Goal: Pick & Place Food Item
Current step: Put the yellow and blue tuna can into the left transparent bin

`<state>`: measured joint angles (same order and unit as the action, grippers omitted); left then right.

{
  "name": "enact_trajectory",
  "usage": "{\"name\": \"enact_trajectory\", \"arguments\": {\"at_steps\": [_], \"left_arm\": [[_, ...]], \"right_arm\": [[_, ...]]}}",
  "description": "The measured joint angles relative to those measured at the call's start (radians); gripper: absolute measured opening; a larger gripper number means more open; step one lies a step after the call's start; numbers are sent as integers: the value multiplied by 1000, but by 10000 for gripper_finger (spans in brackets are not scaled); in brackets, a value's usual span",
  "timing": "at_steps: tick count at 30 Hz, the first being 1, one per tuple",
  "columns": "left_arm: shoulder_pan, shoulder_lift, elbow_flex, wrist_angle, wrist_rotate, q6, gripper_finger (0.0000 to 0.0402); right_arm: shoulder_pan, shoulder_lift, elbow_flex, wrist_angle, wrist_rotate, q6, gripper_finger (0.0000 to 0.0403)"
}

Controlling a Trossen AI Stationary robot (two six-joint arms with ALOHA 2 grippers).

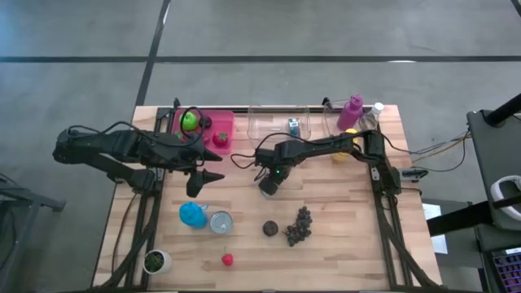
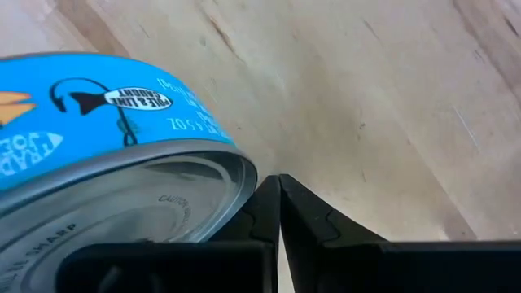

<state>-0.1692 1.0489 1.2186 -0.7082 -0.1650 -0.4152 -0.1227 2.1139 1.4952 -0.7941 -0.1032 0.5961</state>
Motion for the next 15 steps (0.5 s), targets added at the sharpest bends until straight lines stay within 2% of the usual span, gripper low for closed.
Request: {"name": "enact_trajectory", "arguments": {"at_steps": [15], "left_arm": [[0, 0, 0, 0, 0, -1, 289]], "right_arm": [[-1, -5, -41, 15, -3, 53, 8]]}}
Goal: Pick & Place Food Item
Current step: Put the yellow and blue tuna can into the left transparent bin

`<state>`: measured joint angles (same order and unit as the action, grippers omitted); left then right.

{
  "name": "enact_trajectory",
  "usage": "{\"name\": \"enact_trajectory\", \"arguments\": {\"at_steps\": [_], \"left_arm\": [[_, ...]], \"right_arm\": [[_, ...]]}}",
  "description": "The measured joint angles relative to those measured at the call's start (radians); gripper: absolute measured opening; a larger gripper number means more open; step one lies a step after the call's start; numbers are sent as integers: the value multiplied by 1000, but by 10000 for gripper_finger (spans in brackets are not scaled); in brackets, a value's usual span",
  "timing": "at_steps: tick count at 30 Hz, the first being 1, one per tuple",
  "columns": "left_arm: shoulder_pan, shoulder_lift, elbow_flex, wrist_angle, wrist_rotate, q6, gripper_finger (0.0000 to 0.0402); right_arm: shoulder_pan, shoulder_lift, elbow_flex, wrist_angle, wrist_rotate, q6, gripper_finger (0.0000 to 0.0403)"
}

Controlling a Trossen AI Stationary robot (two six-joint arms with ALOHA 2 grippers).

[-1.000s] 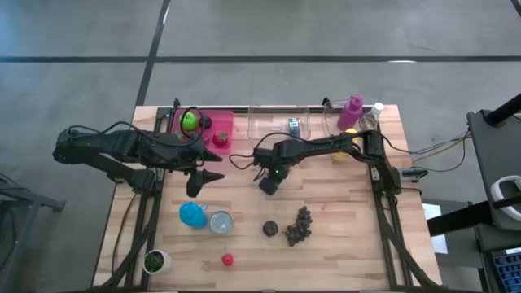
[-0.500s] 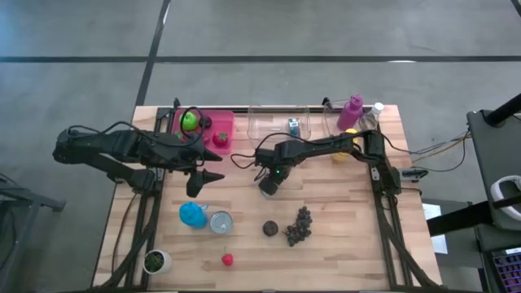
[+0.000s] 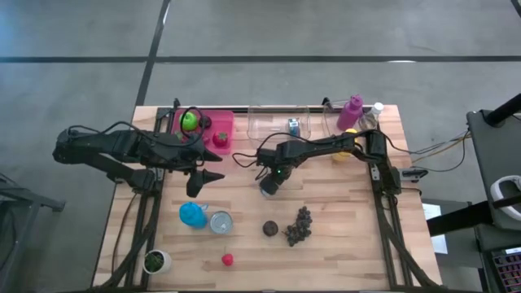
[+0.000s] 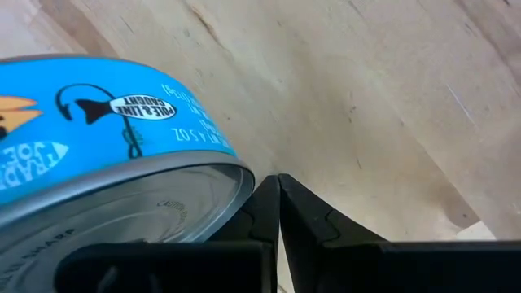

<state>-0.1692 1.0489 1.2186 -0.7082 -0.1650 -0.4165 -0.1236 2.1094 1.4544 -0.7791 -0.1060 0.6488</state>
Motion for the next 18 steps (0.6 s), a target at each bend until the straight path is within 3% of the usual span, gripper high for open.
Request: {"name": "enact_trajectory", "arguments": {"at_steps": [7, 18], "left_arm": [[0, 35, 0, 1, -26, -3, 288], [7, 258, -1, -59, -26, 27, 300]], "right_arm": [[1, 1, -1, 4, 20, 7, 8], [1, 2, -2, 8, 23, 3, 8]]}}
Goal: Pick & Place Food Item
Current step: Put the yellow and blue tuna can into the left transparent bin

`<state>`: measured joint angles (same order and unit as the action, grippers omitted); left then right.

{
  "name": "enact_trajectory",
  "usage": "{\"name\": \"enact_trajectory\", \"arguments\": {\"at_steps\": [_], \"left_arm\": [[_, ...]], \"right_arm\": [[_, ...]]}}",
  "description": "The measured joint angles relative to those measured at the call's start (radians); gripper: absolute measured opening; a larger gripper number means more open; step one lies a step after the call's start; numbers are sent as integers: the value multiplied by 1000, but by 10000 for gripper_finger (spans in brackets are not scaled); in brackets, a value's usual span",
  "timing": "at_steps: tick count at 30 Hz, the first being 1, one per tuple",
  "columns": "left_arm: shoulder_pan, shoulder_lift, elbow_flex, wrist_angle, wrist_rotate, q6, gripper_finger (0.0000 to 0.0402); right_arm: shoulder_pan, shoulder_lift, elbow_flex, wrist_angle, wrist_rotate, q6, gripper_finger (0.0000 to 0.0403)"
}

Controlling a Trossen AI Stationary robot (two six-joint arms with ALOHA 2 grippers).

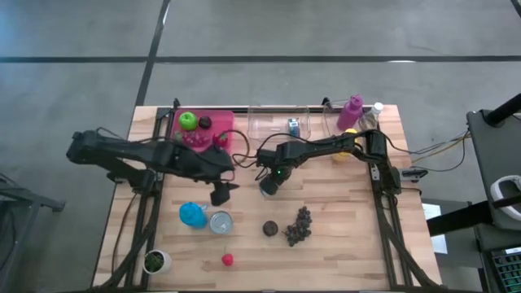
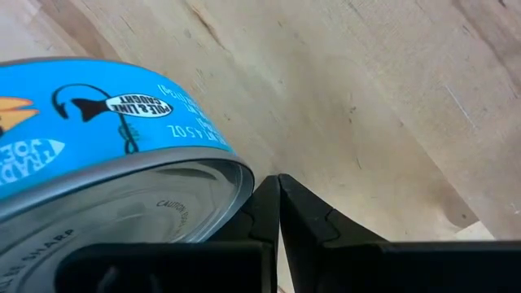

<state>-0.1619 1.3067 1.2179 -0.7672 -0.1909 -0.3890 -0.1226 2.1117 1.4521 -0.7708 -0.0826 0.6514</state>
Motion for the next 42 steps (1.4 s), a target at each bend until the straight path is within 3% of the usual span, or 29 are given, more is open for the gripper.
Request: {"name": "enact_trajectory", "arguments": {"at_steps": [5, 10, 20, 26, 35, 42], "left_arm": [[5, 77, -12, -9, 0, -5, 299], [34, 158, -101, 26, 0, -69, 292], [61, 196, -393, 556, -30, -84, 288], [85, 213, -507, 752, -80, -90, 294], [89, 375, -502, 902, -79, -121, 304], [90, 429, -449, 980, -78, -85, 308]], "right_arm": [[0, 0, 0, 4, 0, -5, 8], [0, 0, -1, 12, 2, -15, 8], [0, 0, -1, 18, 3, -19, 8], [0, 0, -1, 21, 3, -12, 8], [-6, 0, -1, 25, -5, 4, 8], [-7, 0, -1, 26, -7, 3, 8]]}}
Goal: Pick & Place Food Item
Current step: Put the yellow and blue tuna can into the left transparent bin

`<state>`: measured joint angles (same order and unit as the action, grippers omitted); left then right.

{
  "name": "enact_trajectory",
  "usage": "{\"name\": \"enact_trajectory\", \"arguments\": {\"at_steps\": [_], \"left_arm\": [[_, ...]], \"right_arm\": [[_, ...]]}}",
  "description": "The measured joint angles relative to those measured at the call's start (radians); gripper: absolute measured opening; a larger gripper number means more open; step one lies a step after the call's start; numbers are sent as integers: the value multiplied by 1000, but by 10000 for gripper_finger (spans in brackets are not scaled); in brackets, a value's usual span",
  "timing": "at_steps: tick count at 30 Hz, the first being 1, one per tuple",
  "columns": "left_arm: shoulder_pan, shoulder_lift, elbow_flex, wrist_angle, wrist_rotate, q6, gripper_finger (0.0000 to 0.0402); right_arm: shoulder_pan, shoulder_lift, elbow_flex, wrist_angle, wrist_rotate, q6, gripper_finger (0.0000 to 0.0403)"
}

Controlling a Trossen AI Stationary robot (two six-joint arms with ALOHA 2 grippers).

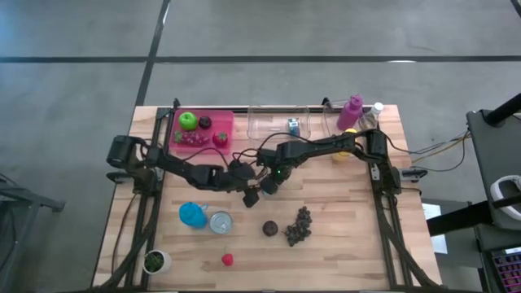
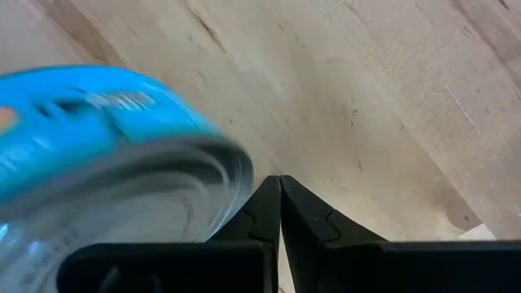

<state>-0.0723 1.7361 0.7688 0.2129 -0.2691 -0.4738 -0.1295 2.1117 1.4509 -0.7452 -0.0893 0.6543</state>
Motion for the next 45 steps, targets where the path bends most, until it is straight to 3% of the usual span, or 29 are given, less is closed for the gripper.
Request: {"name": "enact_trajectory", "arguments": {"at_steps": [9, 17, 27, 38, 45], "left_arm": [[0, 4, 29, -4, 7, 32, 294], [16, -1, 33, 14, -3, 28, 285], [22, -1, 32, 8, 0, 28, 294], [23, 0, 32, 7, 0, 28, 304], [23, 0, 31, 7, 0, 29, 305]], "right_arm": [[-3, -22, -2, 0, 0, -34, 8], [-14, -86, -2, 0, 74, -51, 8], [-16, -106, -2, -10, 70, -63, 8], [-12, -322, 0, -103, 236, -29, 8], [57, -442, 0, -112, 306, -33, 8]]}}
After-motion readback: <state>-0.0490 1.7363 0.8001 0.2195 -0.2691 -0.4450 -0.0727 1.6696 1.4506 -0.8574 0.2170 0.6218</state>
